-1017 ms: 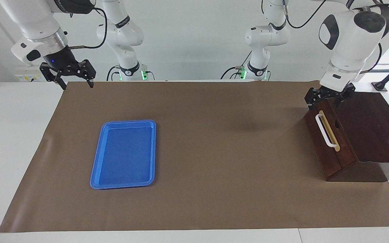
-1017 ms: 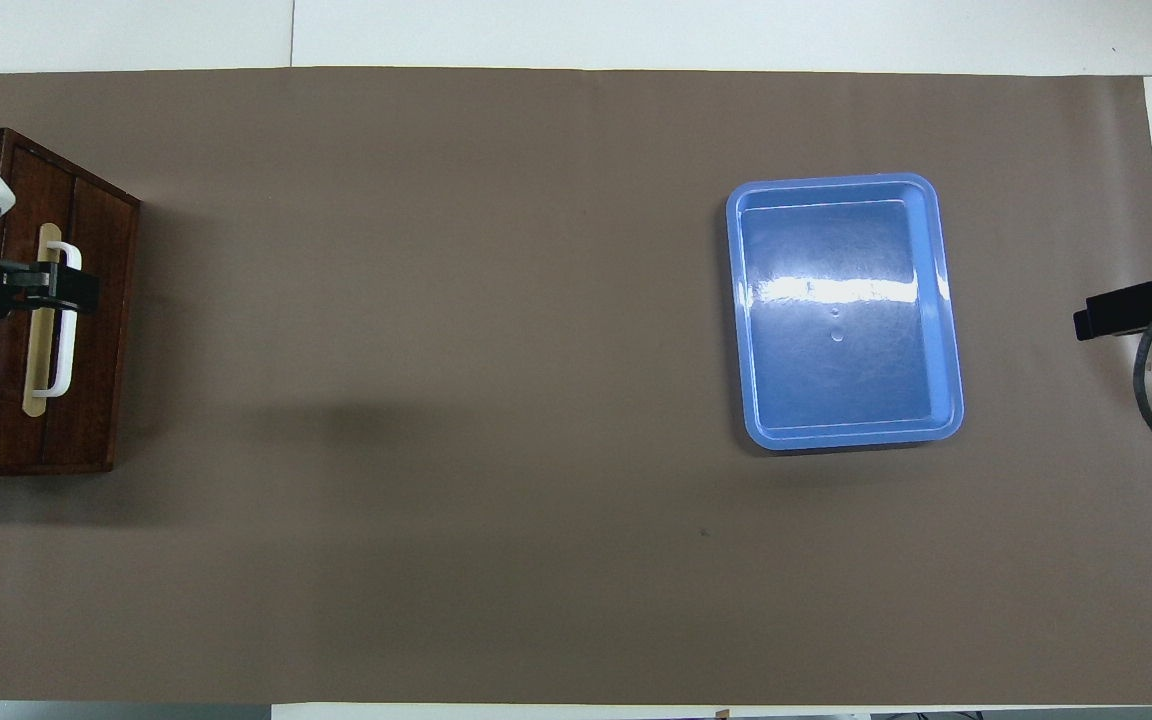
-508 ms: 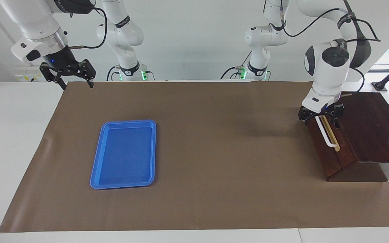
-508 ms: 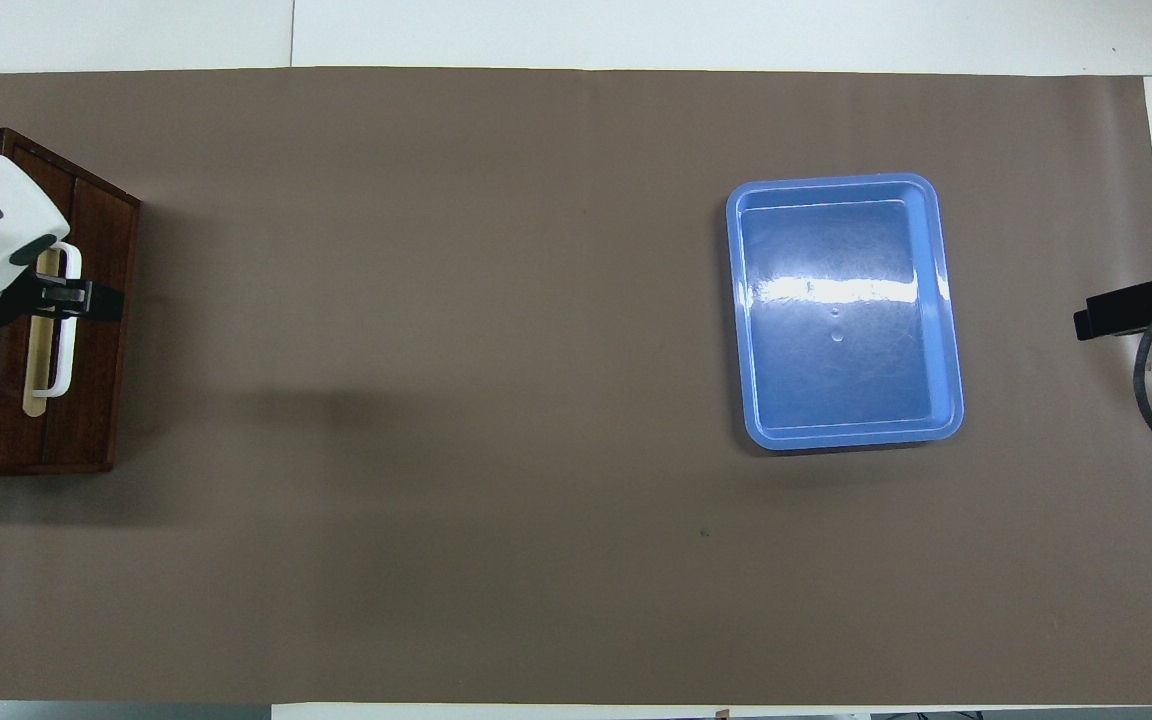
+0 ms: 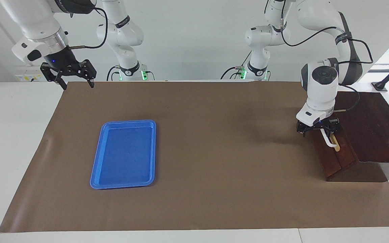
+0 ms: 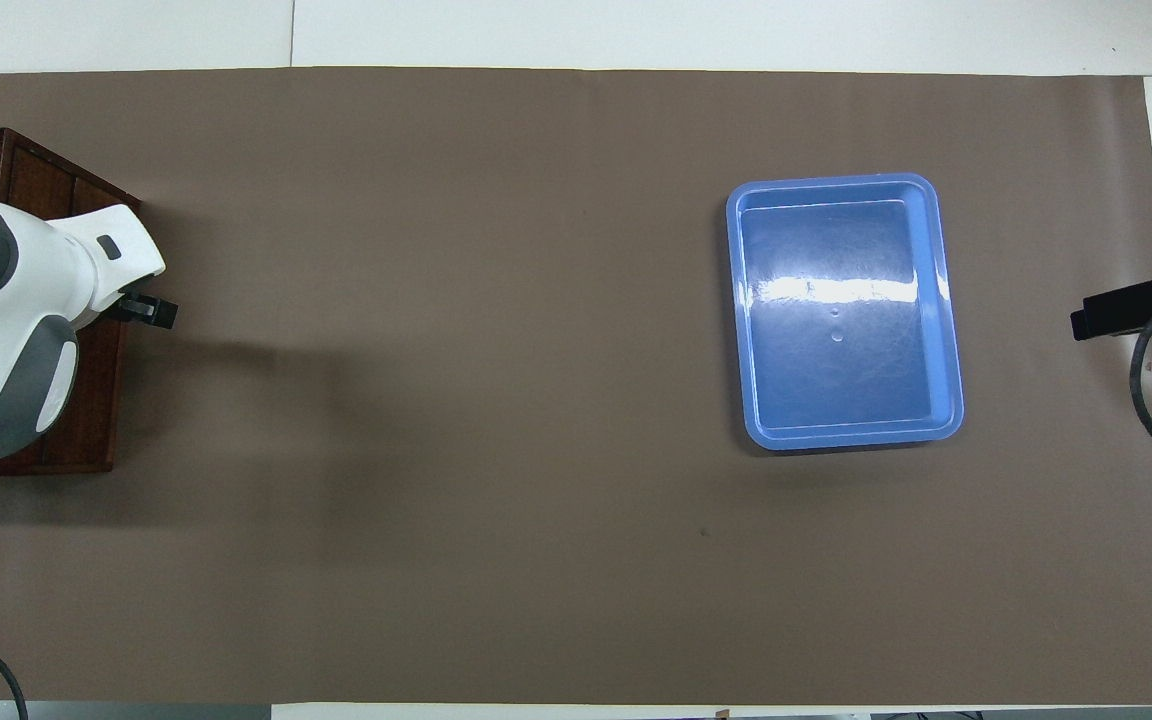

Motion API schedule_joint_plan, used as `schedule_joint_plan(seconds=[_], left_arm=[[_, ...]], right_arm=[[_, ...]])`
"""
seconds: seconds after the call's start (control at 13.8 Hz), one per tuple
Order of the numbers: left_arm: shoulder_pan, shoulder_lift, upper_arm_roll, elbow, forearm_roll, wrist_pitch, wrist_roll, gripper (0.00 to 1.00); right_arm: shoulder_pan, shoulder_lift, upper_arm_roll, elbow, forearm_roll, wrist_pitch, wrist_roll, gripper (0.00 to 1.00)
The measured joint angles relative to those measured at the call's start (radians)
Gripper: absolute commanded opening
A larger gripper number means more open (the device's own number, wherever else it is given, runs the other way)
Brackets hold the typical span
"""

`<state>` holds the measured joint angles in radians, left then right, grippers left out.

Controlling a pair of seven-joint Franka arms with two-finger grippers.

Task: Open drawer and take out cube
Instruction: 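Pull the drawer open toward the robot with the left gripper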

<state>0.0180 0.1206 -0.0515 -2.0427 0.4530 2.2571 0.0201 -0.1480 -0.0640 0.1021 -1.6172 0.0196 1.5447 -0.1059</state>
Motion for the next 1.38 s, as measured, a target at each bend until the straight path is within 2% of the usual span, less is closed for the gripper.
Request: schedule_joint_plan(seconds=[0.36,0.94,1.09,1.38], left_arm=[[-0.001,0.029,-0.001,-0.008,0.002,0.061,-0.081,1.0],[-0.083,0.034,-0.012,-0.001,-0.012,0.063,-0.251,1.0],[-0.123,0.035,-0.012,0.014,-0.054,0.037,-0.3,1.0],[-0.232,0.036,-0.011,0.045,-0.061,-0.045,-0.401,1.0]], right_arm=[[0.0,0.0,-0.002,0.0,0.0,0.0,0.0,1.0],[0.0,0.0,-0.002,-0.002,0.0,0.0,0.0,1.0],[0.0,0.0,-0.002,-0.002,0.0,0.0,0.0,1.0],[0.0,0.0,-0.002,-0.002,0.0,0.0,0.001,1.0]])
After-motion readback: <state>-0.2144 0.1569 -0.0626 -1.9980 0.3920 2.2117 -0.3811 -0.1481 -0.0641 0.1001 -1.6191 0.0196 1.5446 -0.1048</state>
